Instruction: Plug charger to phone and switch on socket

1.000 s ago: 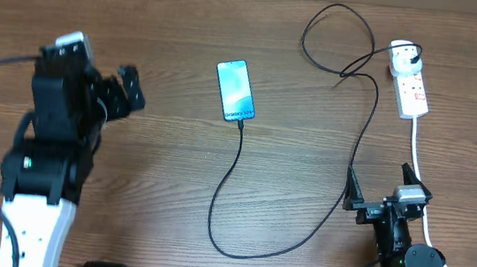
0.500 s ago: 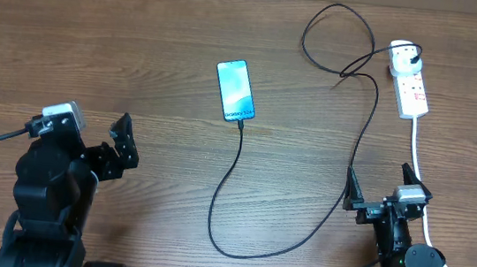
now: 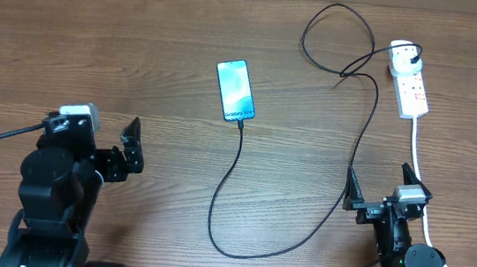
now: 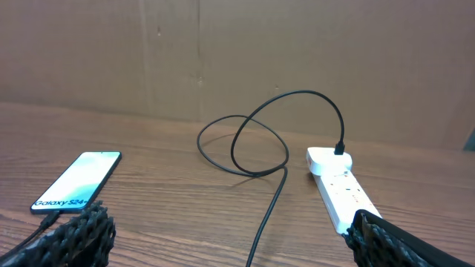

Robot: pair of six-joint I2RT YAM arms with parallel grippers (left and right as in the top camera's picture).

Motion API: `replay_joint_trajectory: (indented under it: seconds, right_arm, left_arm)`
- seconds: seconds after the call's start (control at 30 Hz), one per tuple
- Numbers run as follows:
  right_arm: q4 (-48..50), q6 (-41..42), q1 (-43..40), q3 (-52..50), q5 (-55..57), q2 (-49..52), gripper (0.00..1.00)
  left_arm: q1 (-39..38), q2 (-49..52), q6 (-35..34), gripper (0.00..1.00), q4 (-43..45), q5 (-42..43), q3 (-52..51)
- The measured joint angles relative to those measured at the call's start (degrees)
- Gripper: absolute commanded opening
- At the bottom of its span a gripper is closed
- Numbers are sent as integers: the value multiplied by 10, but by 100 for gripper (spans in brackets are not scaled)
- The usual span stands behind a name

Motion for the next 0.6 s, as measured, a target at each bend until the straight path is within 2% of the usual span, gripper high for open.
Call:
replay_joint_trajectory:
  seconds: [0.33,0.6]
  right_arm:
    - [0,0,0,0,0,0,100]
    - [0,0,0,0,0,0,100]
  left_arm:
    - [0,-105,2,100,122,12,-125]
    - [0,-151,3,100,229,12,-209]
